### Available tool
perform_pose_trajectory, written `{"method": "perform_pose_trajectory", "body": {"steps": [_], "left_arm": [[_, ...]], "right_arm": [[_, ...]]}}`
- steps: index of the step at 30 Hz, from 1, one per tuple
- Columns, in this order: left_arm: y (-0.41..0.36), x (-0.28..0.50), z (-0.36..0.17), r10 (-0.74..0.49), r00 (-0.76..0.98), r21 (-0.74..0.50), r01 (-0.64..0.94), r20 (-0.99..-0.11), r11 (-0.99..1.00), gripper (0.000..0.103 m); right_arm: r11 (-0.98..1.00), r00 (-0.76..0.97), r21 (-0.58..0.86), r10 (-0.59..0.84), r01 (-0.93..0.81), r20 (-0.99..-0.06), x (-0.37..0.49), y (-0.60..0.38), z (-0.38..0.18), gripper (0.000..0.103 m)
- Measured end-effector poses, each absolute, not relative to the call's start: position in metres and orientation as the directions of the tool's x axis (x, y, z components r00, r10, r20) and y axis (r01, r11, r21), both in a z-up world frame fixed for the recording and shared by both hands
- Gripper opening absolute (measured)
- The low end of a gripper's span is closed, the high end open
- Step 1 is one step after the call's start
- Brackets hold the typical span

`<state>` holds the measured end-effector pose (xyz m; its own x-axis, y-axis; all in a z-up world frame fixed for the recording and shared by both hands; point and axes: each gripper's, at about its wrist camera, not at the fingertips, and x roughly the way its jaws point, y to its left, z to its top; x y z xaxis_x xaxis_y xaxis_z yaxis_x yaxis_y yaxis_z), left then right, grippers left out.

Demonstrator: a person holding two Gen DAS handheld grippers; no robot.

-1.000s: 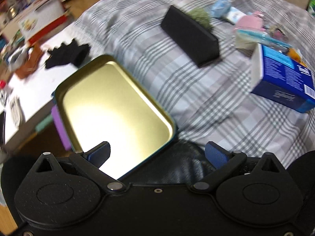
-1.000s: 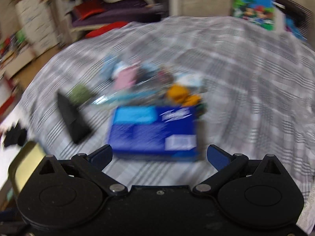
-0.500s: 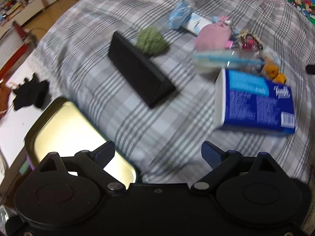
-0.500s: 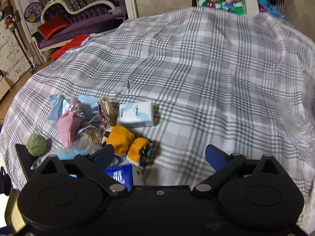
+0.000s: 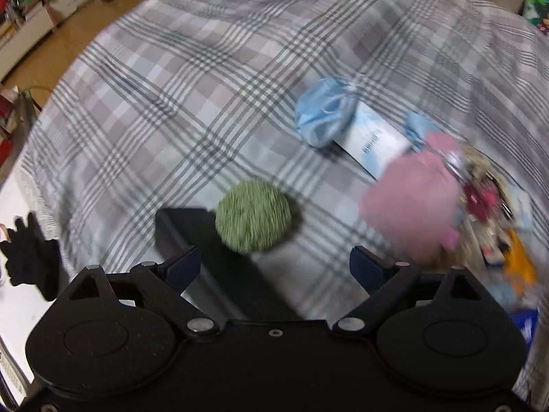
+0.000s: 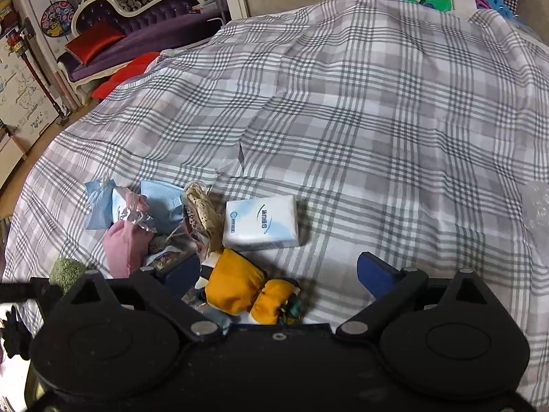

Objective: Organize soft objects
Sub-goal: 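Move both tools over the pile of soft items on the bedspread, then grasp the green fuzzy ball with the left tool while the right tool grasps the white tissue packet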

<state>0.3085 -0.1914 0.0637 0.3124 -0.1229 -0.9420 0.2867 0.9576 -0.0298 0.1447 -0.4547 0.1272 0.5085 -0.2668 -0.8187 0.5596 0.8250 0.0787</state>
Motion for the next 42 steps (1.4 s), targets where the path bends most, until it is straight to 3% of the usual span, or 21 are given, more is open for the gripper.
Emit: {"method": "perform_pose_trajectory", "body": {"steps": [5,10,12,15,21,24,27,28,29,33,36,42], "left_arm": [[-0.196,0.339,0.027,-0.100,0.222,-0.046,0.237,-0.970,0.970,0.083],[-0.208,0.348,0.011,-0.034,0.230,0.020,0.226,-0.973,0.974,0.080],[-0.207,0.352,0.001,-0.046,0.185,-0.005,0.217,-0.982,0.976,0.063],[-0.210,0.352,0.002,-0.022,0.215,0.025,0.214,-0.976,0.976,0.055],[-0.213,0.353,0.002,-0.025,0.223,0.020,0.196,-0.974,0.980,0.055],[-0.217,0.353,0.003,-0.032,0.228,0.015,0.203,-0.973,0.979,0.059],[-0.219,0.351,0.007,-0.051,0.243,-0.001,0.203,-0.969,0.979,0.059],[-0.220,0.350,0.008,-0.053,0.253,0.001,0.207,-0.966,0.978,0.056],[-0.221,0.348,0.010,-0.052,0.271,0.009,0.216,-0.961,0.976,0.048],[-0.219,0.349,0.018,-0.118,0.262,-0.063,0.209,-0.958,0.976,0.045],[-0.212,0.350,0.020,-0.195,0.202,-0.163,0.163,-0.960,0.973,0.045],[-0.210,0.329,0.053,-0.168,0.271,-0.114,0.205,-0.948,0.972,0.045]], "right_arm": [[0.823,0.499,0.070,-0.272,0.563,-0.823,0.155,-0.462,0.122,0.098],[0.822,0.485,0.049,-0.284,0.567,-0.827,0.167,-0.470,0.113,0.098],[0.819,0.469,0.030,-0.298,0.574,-0.831,0.177,-0.475,0.106,0.098],[0.826,0.437,-0.010,-0.308,0.563,-0.845,0.197,-0.481,0.093,0.098],[0.843,0.403,0.039,-0.215,0.536,-0.890,0.232,-0.489,0.065,0.100],[0.840,0.363,-0.010,-0.244,0.542,-0.899,0.247,-0.487,0.049,0.101],[0.832,0.337,-0.038,-0.266,0.553,-0.903,0.255,-0.490,0.034,0.091],[0.825,0.349,-0.030,-0.271,0.564,-0.897,0.253,-0.491,0.035,0.078],[0.821,0.361,-0.027,-0.279,0.570,-0.890,0.249,-0.492,0.039,0.074],[0.810,0.394,0.041,-0.239,0.585,-0.887,0.235,-0.500,0.053,0.073],[0.802,0.411,0.010,-0.296,0.597,-0.862,0.222,-0.499,0.070,0.073],[0.789,0.468,0.030,-0.334,0.614,-0.818,0.185,-0.492,0.115,0.073]]}}
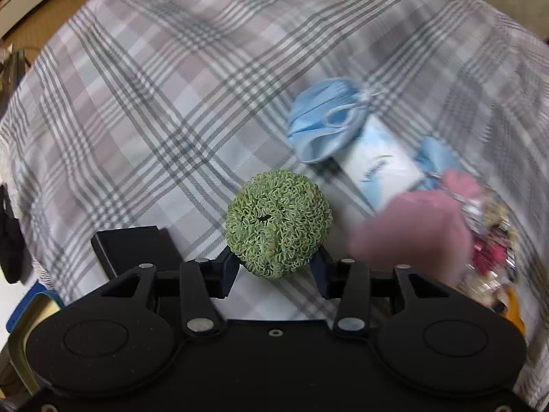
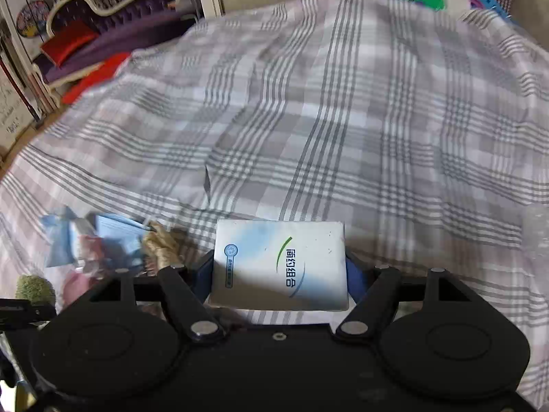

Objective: Organize soft objects
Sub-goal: 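Grasp the green fuzzy ball with the left tool while the right tool grasps the white tissue packet, then carry both items into the gold tray and open both tools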

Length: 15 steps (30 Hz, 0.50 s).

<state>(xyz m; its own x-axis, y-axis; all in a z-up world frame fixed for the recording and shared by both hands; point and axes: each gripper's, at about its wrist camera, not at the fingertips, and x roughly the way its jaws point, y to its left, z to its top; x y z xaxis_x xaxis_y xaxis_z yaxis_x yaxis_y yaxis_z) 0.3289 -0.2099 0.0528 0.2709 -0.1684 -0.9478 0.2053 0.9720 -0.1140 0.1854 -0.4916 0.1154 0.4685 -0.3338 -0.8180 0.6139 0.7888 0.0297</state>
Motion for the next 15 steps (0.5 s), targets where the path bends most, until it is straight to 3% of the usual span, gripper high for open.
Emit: {"method": "perform_pose_trajectory", "body": {"steps": [7,15], "left_arm": [[-0.182,0.270,0.111,-0.203,0.256,-0.138,0.250,-0.945,0.958,0.045],[-0.113,0.188,0.132,-0.195,0.275,-0.128,0.245,-0.941,0.961,0.045]], "right_arm": [[0.824,0.530,0.082,-0.281,0.560,-0.800,0.127,-0.451,0.167,0.073],[0.917,0.580,0.139,-0.113,0.373,-0.807,0.070,-0.364,0.182,0.073]]}}
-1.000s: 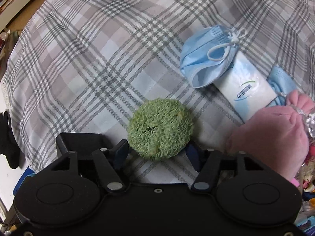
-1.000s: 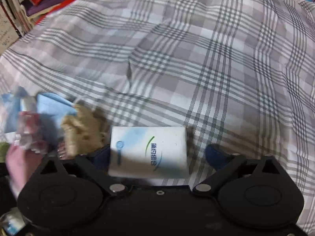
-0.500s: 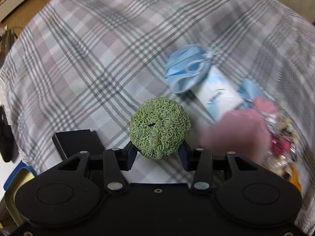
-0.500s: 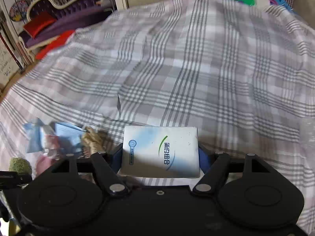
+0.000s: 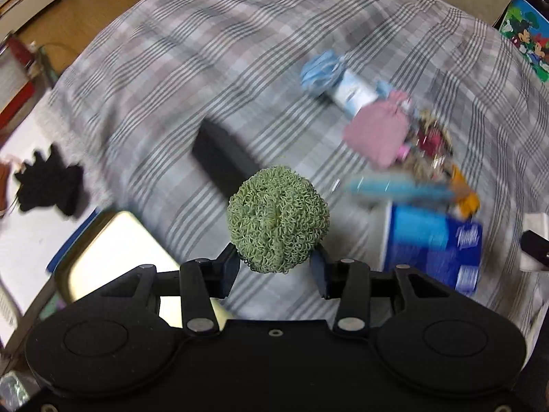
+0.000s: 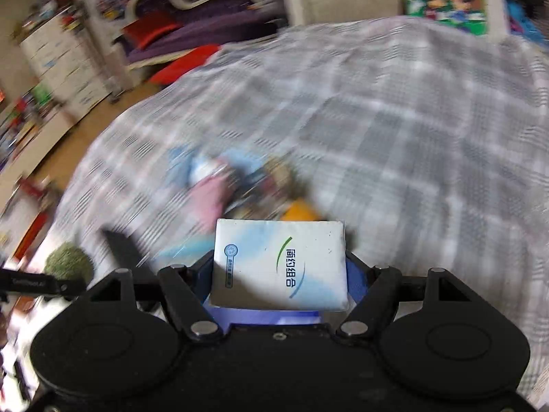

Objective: Organize soft objects
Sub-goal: 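Carry both items into the gold tray and open both tools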

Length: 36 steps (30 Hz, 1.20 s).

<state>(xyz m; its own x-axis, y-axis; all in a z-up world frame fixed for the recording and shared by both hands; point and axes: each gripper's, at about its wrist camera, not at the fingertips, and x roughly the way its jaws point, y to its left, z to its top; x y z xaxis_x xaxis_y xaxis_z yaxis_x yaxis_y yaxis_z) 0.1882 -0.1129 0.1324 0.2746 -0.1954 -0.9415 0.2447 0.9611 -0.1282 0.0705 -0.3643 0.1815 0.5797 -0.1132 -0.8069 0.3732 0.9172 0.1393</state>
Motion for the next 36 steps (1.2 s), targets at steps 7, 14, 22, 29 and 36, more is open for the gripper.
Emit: {"method": "perform_pose_trajectory", "body": {"steps": [7,14,22,29,36], "left_arm": [[-0.043,0.137,0.104,-0.138,0.245,-0.095,0.178,-0.960,0.979,0.045],[0.016,0.128,0.056,-0.067,0.203,-0.059,0.048,-0.977,0.997,0.045],[0.058,0.150,0.012,-0.025,0.156,-0.037,-0.072,-0.987,0.997,0.045],[0.074,0.162,-0.003,-0.019,0.130,-0.035,-0.119,-0.991,0.992,0.051],[0.073,0.163,-0.006,0.010,0.138,-0.007,-0.123,-0.990,0.992,0.069]], "right_arm": [[0.977,0.520,0.161,0.067,0.138,-0.852,0.049,-0.260,0.159,0.073],[0.982,0.359,0.184,0.186,-0.040,-0.915,0.050,-0.170,0.114,0.073],[0.979,0.218,0.111,0.148,-0.171,-0.965,0.070,-0.102,0.067,0.073],[0.973,0.200,0.104,0.146,-0.206,-0.969,0.097,-0.064,0.049,0.074],[0.975,0.208,0.148,0.182,-0.167,-0.961,0.114,-0.062,0.045,0.080]]}}
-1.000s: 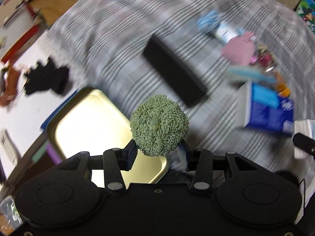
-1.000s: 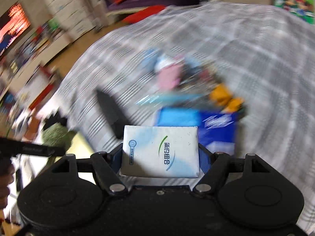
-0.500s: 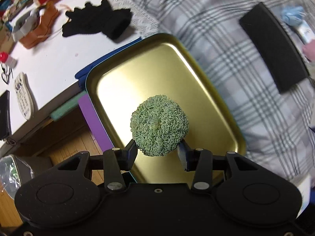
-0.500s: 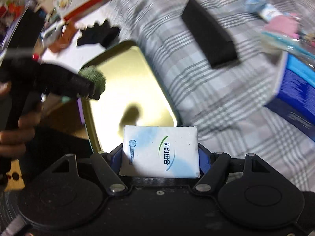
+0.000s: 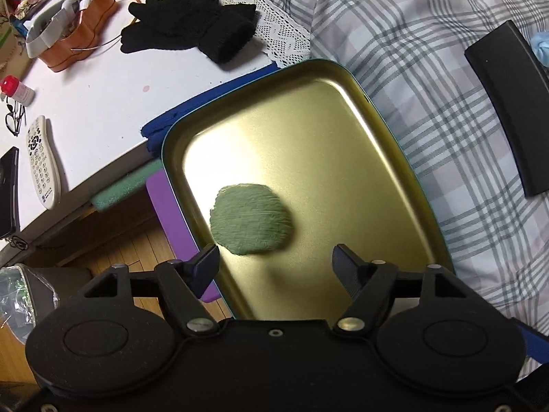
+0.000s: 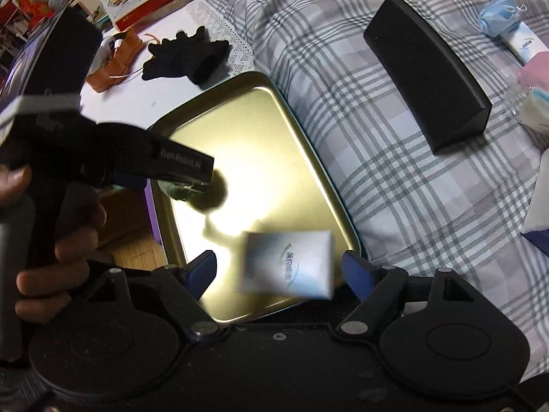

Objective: Organize soft objects
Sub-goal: 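Carry both items into the gold tray and open both tools, then withdraw both tools from the tray back toward the pile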

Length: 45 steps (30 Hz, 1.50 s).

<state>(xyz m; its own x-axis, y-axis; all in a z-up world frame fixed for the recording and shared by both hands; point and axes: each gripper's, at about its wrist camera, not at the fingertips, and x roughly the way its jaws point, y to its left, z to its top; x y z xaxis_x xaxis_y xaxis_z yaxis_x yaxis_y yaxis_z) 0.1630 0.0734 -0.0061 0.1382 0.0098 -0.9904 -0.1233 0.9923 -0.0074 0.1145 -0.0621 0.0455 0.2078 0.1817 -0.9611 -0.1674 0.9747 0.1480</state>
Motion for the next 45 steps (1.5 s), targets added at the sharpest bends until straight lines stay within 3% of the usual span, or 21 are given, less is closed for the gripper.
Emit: {"method": "perform_pose_trajectory", "body": {"steps": [24,41,45], "left_arm": [[-0.013,0.077,0.037,-0.047,0.190,-0.047,0.007,-0.981,0.999,0.070],[-0.112,0.025,0.047,-0.063,0.181,-0.020,0.229,-0.981,0.973,0.071],[-0.130,0.021,0.052,-0.083,0.167,-0.033,0.282,-0.982,0.959,0.071]], "right_arm": [[0.993,0.257,0.099,0.113,-0.067,-0.960,0.034,-0.158,0.081,0.082],[0.970,0.310,0.083,0.008,0.229,-0.951,-0.022,-0.285,0.089,0.083],[0.952,0.340,0.146,0.048,0.268,-0.939,-0.025,-0.309,0.099,0.082]]}}
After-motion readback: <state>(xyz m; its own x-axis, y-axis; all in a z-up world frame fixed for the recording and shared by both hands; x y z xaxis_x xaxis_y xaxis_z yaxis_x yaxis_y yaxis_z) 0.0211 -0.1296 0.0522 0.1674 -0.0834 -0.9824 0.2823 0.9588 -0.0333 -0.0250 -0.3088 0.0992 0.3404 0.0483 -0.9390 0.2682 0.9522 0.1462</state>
